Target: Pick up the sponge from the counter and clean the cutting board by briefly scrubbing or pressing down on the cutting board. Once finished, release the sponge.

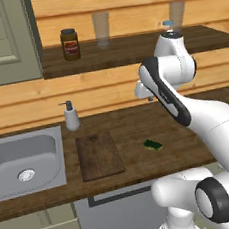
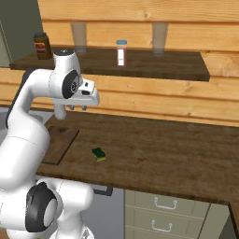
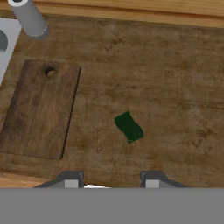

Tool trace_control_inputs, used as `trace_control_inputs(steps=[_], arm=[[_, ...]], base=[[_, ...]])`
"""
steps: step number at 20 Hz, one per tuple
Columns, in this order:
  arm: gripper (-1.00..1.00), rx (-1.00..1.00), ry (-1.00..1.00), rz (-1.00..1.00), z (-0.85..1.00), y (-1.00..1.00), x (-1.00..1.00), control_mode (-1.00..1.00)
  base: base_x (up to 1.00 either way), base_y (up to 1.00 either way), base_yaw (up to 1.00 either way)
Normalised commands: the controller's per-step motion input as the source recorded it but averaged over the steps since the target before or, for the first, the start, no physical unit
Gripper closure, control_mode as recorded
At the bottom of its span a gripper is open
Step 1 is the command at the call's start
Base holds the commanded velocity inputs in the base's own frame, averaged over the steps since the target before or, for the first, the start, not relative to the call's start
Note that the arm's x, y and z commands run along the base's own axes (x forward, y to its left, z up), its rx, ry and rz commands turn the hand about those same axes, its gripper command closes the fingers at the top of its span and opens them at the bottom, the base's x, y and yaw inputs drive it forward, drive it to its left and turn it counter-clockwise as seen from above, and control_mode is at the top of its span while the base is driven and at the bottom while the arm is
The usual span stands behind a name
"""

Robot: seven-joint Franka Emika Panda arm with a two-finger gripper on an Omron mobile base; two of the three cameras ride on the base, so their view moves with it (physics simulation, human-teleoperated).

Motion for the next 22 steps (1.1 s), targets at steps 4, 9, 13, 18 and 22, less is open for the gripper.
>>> trace_control_inputs(steps=[4,9,13,18,22], arm=[[-1.0,0.0,0.0,0.0,0.0,0.01,-0.06,-1.0],[-1.0,0.0,0.1,0.0,-0.16,0.01,0.0,-1.0],[-1.0,0.0,0.14,0.0,-0.11,0.0,0.02,-1.0],[-1.0,0.0,0.03,0.06,-0.19,0.0,-0.04,-1.0],[-1.0,0.0,0.0,0.14,-0.24,-0.1,-0.18,-1.0]], base=[[0.0,0.0,0.0],[0.0,0.0,0.0],[0.0,0.0,0.0],[0.0,0.0,0.0],[0.0,0.0,0.0]])
